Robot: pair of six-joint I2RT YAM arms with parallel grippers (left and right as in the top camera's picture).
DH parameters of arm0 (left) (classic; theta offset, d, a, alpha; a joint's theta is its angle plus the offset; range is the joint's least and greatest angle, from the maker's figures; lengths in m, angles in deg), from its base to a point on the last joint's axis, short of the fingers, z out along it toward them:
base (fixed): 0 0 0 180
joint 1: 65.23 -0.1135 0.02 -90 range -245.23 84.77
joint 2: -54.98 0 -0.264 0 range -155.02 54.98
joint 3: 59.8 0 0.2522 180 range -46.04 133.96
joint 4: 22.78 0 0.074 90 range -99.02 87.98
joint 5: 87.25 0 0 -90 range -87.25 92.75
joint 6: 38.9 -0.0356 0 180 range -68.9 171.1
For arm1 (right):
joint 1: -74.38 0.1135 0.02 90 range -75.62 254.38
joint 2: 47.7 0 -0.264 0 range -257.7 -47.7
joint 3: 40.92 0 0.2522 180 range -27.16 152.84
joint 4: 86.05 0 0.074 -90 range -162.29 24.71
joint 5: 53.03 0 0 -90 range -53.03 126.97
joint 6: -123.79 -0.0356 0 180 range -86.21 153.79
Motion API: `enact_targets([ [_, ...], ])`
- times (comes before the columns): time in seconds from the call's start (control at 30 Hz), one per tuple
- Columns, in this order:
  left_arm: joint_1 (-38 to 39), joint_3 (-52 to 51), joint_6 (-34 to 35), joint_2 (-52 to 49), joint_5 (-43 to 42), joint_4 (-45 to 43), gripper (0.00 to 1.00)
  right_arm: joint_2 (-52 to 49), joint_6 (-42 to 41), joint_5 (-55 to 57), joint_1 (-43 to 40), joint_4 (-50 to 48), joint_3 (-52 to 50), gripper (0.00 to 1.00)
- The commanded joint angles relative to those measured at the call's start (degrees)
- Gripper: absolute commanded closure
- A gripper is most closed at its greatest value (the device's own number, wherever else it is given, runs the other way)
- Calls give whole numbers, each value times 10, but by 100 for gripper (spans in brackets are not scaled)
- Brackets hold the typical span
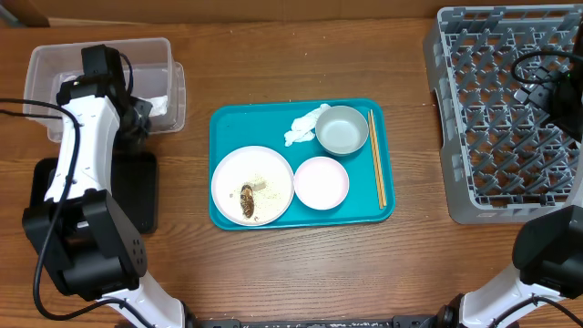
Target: Sort waste into correct bins and load items into the dishwasher
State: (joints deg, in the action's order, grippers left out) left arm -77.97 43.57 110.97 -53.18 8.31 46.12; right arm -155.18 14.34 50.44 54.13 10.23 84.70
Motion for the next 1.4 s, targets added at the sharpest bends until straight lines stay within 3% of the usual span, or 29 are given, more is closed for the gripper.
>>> enact_targets([
  [0.0, 4, 2, 1, -3, 6, -15, 92, 6, -1, 1, -1, -2, 0, 0],
  [0.57, 3, 1, -39, -5, 55, -102, 88, 6, -1, 1, -1, -2, 0, 0],
  [0.97, 3, 1, -151, -17, 56, -181, 81, 6, -1, 1, -1, -2, 0, 0],
  [1.3, 3, 1, -170, -58, 54, -183, 79, 6, -1, 1, -1, -2, 0, 0],
  [1.37, 3, 1, -207, -58, 54, -204, 74, 6, -1, 1, -1, -2, 0, 0],
])
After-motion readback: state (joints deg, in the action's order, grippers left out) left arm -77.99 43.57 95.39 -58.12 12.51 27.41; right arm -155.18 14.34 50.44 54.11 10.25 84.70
